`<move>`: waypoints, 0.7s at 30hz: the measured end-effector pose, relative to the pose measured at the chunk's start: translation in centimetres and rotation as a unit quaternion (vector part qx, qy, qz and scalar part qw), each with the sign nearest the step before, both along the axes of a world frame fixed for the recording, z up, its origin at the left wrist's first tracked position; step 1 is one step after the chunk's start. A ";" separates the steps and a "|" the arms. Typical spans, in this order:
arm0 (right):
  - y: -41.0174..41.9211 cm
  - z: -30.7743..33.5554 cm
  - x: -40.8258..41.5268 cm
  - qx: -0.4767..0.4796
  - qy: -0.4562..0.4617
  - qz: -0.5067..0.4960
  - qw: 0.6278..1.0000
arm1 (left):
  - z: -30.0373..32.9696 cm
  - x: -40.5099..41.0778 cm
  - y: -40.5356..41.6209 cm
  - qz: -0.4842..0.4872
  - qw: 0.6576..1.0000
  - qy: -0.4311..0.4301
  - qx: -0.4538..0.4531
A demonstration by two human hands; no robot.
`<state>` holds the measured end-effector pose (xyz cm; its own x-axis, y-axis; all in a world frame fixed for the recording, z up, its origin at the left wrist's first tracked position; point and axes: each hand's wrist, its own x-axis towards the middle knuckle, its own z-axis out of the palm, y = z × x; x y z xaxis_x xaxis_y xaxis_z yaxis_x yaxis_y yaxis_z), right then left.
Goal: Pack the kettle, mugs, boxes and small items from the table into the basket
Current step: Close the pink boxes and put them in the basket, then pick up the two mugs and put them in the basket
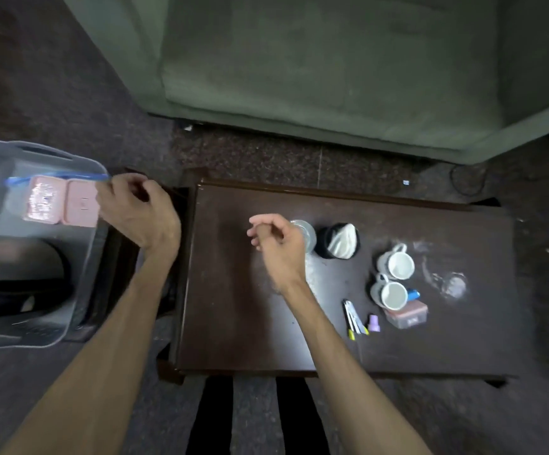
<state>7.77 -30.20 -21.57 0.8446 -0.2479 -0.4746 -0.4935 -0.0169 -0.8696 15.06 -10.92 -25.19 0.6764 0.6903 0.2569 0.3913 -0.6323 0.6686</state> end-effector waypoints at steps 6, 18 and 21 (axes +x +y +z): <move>-10.7 1.2 -3.5 -0.051 -0.049 -0.144 0.987 | 1.1 -5.0 -14.4 -0.151 0.983 -0.029 -0.095; -29.3 -2.9 -12.6 -0.324 0.166 -0.114 0.924 | -1.0 -15.8 -33.7 -0.432 0.879 0.152 -0.133; -30.8 -4.2 -13.4 -0.349 0.182 -0.028 0.919 | -2.3 -16.3 -35.8 -0.458 0.849 0.238 -0.114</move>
<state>-5.66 -60.96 -25.78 0.6381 -0.6381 -0.4308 -0.7665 -0.4735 -0.4338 -1.23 -46.70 -27.44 0.9460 -0.1863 -0.2652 0.0649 -0.6928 0.7182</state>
